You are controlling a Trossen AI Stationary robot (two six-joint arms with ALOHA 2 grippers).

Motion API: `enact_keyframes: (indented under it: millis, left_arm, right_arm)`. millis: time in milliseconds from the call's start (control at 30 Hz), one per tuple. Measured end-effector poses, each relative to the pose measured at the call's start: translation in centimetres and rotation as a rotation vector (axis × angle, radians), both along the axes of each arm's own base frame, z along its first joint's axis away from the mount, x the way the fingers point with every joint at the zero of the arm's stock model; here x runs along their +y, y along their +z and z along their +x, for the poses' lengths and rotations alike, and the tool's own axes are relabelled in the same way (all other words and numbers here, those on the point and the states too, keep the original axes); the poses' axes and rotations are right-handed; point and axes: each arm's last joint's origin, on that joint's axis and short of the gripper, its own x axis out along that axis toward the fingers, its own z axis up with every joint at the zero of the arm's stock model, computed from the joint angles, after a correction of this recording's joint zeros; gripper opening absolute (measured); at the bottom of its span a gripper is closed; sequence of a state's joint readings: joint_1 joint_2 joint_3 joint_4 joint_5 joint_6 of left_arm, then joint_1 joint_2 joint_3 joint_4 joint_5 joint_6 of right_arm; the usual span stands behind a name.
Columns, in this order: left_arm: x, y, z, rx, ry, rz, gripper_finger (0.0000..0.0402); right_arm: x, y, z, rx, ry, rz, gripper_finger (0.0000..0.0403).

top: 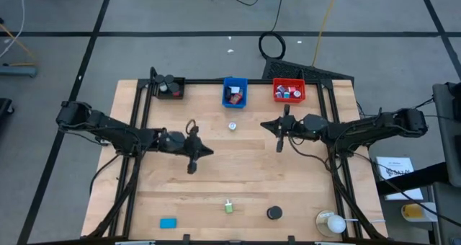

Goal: Pick & Place Office items
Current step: Put the blue digital clock into the blue basket

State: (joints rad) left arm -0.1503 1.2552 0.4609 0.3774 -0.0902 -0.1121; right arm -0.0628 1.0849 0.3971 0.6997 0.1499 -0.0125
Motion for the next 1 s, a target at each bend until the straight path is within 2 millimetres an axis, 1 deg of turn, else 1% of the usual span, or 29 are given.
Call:
enact_keyframes:
  millis: [100, 233, 400, 467, 600, 733, 800, 867, 1000]
  left_arm:
    - [-1.9, 0.3, -0.1, 0.097, -0.008, 0.024, 0.0026]
    - [-4.8, 1.2, -0.7, 0.193, -0.008, 0.062, 0.0026]
    - [-8.0, 2.5, -1.8, 0.254, 0.002, 0.004, 0.0034]
    - [-9.1, 2.8, -2.5, 0.267, -0.001, -0.015, 0.0049]
    - [-11.2, 2.9, -3.9, 0.275, -0.011, -0.053, 0.0097]
    - [-12.6, 2.7, -5.4, 0.291, -0.017, -0.083, 0.0149]
    - [-13.2, 2.7, -6.0, 0.295, -0.024, -0.087, 0.0169]
    - [-13.7, 2.7, -6.6, 0.285, -0.029, -0.091, 0.0179]
    - [-14.6, 2.7, -7.5, 0.283, -0.044, -0.114, 0.0178]
  right_arm:
    - [0.2, 0.1, 0.2, 0.035, -0.025, -0.013, 0.0]
    - [0.5, 0.2, 0.3, 0.034, -0.004, -0.028, 0.0]
    - [0.7, 0.1, 0.3, 0.035, 0.004, -0.028, 0.0]
    - [0.8, 0.1, 0.3, 0.036, 0.006, -0.028, 0.0]
    - [0.9, 0.1, 0.3, 0.037, 0.015, -0.031, 0.0]
    - [0.9, 0.1, 0.3, 0.04, 0.015, -0.034, 0.0]
    - [0.9, 0.1, 0.3, 0.043, 0.015, -0.034, 0.0]
    - [0.9, 0.0, 0.3, 0.052, 0.015, -0.032, 0.0]
    - [0.9, -0.1, 0.3, 0.061, 0.015, -0.028, 0.0]
